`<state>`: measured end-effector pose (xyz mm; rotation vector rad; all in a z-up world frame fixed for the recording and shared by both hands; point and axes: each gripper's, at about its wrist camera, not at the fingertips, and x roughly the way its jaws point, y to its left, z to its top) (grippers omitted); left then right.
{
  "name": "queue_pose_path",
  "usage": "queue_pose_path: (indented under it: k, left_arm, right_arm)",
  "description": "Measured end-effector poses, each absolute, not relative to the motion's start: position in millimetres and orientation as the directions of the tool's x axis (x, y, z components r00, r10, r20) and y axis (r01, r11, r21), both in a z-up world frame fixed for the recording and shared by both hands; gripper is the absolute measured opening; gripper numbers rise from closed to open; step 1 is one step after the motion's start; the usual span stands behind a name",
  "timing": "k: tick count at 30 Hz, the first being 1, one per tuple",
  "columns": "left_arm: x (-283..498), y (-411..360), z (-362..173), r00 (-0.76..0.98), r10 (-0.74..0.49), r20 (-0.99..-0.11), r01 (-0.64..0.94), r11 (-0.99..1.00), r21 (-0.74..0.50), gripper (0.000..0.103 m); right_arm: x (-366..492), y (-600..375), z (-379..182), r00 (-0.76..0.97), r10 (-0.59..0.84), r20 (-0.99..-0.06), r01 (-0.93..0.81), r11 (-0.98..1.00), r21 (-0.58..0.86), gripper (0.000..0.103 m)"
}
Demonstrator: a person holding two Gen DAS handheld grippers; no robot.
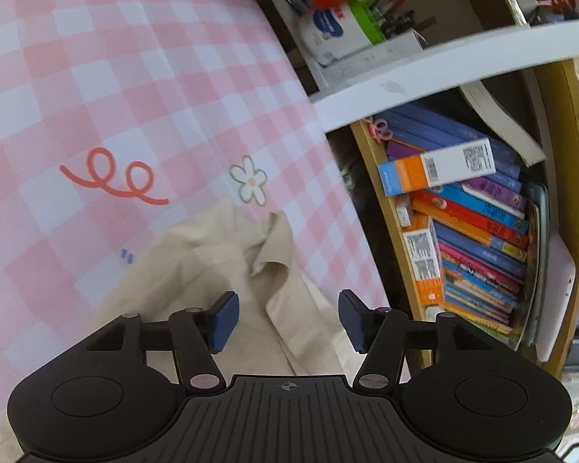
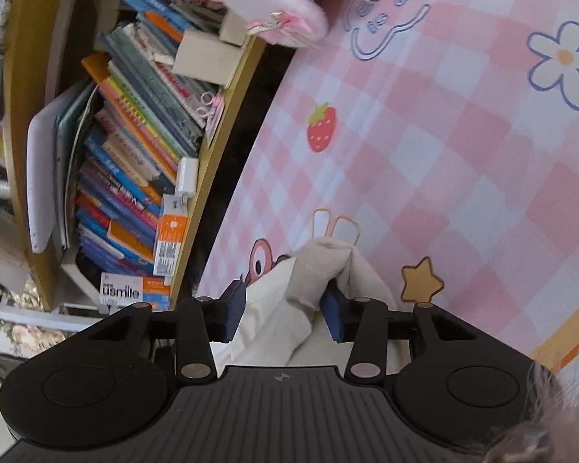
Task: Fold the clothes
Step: 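Open both grippers to release the hem and withdraw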
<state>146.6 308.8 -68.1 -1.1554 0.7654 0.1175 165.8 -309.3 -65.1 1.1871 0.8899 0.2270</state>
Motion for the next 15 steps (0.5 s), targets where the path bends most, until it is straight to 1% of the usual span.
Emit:
queue_pose_path:
  k: [6,8,10,11,12,13,15]
  left_arm:
    - [176.6,310.4,-74.3,0.734,-0.317,-0.600,-0.455,0.425,-0.782,0.057]
    - [182.7,317.7,-68.6,0.785,-0.298,-0.543,-0.426,0.377,-0.822,0.057]
    - [182.4,325.8,-61.4,0.837,-0.270,-0.476,-0.388,0.321,-0.864,0.057]
    - [181.6,328.8,-58.0,0.849,-0.266,-0.456,-0.372,0.313,-0.874,0.057]
    - [181.4,330.4,-54.8,0.848,-0.272,-0.454,-0.362,0.328,-0.873,0.057]
    - [181.1,330.4,-51.5,0.837,-0.281,-0.469,-0.360,0.364,-0.859,0.057]
    - [178.1,324.9,-45.3,0.804,-0.281,-0.524,-0.356,0.478,-0.803,0.057]
  right_arm:
    - [177.5,-300.6,-63.3,0.623,0.600,-0.502,0.306,0.404,0.862,0.043]
    - [187.5,-304.7,-60.1,0.669,0.572,-0.475,0.315,0.361,0.878,0.043]
    - [192.9,-313.3,-53.7,0.752,0.515,-0.412,0.306,0.280,0.910,0.042]
    - [194.3,-317.7,-49.4,0.786,0.481,-0.388,0.301,0.250,0.920,0.043]
    - [194.7,-319.6,-43.3,0.794,0.458,-0.400,0.303,0.271,0.913,0.043]
    - [194.5,-319.5,-35.7,0.788,0.441,-0.429,0.304,0.327,0.895,0.043]
    - [188.4,-313.1,-22.0,0.772,0.407,-0.488,0.278,0.474,0.835,0.043]
